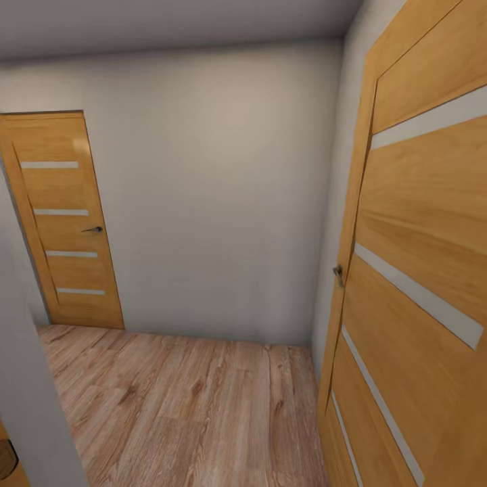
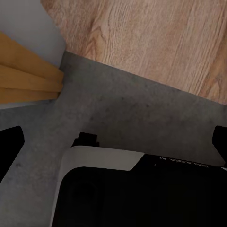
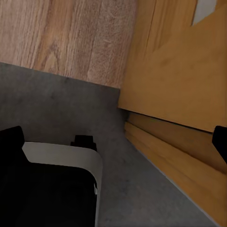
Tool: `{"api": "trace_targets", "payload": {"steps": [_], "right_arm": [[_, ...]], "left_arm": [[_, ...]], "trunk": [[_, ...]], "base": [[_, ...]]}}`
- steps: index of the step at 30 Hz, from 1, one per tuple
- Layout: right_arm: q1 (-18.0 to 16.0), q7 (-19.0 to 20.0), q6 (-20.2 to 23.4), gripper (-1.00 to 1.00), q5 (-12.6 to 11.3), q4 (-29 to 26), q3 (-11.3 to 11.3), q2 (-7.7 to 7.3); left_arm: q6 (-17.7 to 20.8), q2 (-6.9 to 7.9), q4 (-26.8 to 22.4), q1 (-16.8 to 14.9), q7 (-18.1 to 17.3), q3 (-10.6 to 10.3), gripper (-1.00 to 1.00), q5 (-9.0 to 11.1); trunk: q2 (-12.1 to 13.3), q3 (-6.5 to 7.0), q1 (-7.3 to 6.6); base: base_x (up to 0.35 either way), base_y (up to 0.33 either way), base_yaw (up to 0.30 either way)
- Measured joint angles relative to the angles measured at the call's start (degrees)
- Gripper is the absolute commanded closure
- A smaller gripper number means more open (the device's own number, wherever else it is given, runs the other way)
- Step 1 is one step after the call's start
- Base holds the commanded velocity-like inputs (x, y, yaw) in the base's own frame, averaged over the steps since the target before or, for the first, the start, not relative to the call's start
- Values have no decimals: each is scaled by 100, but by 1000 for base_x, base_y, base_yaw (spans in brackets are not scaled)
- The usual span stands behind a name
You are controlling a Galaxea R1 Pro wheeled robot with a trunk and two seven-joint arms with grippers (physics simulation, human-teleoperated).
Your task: Move the two storage containers from the living room to the garage. In the garage, place one container on the floor and stack the other container on top of it (either order is fine).
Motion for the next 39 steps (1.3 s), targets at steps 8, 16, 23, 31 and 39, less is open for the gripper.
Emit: {"api": "trace_targets", "payload": {"steps": [8, 16, 23, 31, 39], "right_arm": [[0, 1, 0, -100, 0, 0, 0, 0], [0, 1, 3, -100, 0, 0, 0, 3], [0, 1, 4, -100, 0, 0, -14, 18], [0, 1, 8, -100, 0, 0, -10, 18], [0, 1, 4, -100, 0, 0, -9, 18]], "left_arm": [[0, -2, 0, 0, 1, 8, -100, 0], [-1, 6, 0, 0, 0, 4, -100, 0], [-1, 6, 0, 0, 0, 6, -100, 0], [-1, 30, 0, 0, 0, 8, -100, 7], [0, 28, 0, -2, 1, 5, -100, 7]], "trunk": [[0, 0, 0], [0, 0, 0], [0, 0, 0], [-1, 0, -2], [-1, 0, -1]], "base": [[14, -19, 0], [23, -43, 0], [0, -1, 0], [113, 0, 0], [216, 0, 0]]}}
